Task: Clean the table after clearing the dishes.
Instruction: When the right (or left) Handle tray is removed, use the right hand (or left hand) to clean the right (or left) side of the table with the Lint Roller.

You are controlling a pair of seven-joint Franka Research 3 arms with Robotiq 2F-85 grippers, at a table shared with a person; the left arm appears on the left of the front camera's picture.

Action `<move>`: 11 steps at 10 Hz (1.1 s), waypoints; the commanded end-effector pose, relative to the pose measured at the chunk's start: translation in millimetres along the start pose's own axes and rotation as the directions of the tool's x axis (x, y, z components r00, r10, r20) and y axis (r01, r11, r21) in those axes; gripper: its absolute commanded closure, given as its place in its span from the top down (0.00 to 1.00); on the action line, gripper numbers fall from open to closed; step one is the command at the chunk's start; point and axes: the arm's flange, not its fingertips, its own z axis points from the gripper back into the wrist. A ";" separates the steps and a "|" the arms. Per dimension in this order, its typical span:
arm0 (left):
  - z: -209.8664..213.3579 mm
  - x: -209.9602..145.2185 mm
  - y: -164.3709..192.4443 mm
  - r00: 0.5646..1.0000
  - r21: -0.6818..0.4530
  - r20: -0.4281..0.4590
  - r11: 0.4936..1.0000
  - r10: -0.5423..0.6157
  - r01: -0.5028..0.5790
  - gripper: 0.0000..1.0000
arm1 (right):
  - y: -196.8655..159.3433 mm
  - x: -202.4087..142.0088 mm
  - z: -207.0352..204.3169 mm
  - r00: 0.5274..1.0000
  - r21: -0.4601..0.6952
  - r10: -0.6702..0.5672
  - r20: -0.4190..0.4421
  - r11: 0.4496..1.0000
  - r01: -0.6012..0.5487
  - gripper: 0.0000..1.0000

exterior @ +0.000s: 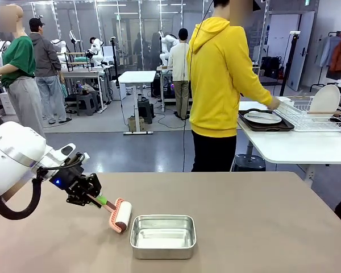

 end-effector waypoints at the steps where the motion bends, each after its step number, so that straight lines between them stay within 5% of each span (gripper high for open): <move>1: -2.4 14.1 21.3 0.999 0.080 -0.007 0.996 0.049 -0.049 0.20 | 3.1 -2.7 1.1 1.000 0.006 0.006 -0.006 1.000 -0.006 1.00; 2: 1.4 11.1 26.7 1.000 0.187 0.003 0.982 0.011 -0.012 0.20 | 3.1 -2.7 1.1 1.000 0.006 0.006 -0.006 1.000 -0.006 1.00; 11: 117.6 -41.0 71.2 0.994 0.393 0.030 0.914 0.103 -0.107 0.20 | 3.1 -2.7 1.1 1.000 0.006 0.006 -0.006 1.000 -0.006 1.00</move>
